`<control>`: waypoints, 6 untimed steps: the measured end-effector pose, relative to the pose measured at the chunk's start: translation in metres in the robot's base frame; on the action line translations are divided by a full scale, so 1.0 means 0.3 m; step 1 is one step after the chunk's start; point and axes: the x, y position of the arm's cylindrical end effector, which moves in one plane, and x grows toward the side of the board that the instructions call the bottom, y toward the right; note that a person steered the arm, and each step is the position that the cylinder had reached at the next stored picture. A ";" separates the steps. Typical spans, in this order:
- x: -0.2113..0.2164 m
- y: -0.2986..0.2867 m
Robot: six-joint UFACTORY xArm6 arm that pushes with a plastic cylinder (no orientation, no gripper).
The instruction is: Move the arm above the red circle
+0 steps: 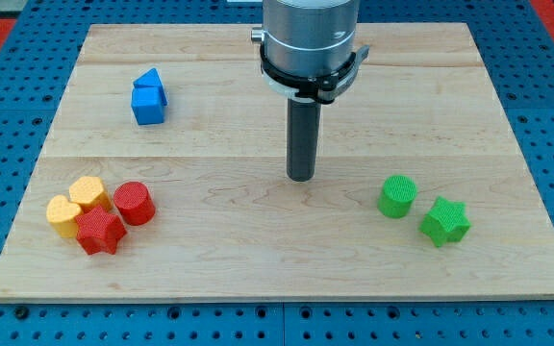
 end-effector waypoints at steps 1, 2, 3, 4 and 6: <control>-0.017 -0.003; -0.053 -0.064; -0.053 -0.065; -0.053 -0.070; -0.053 -0.220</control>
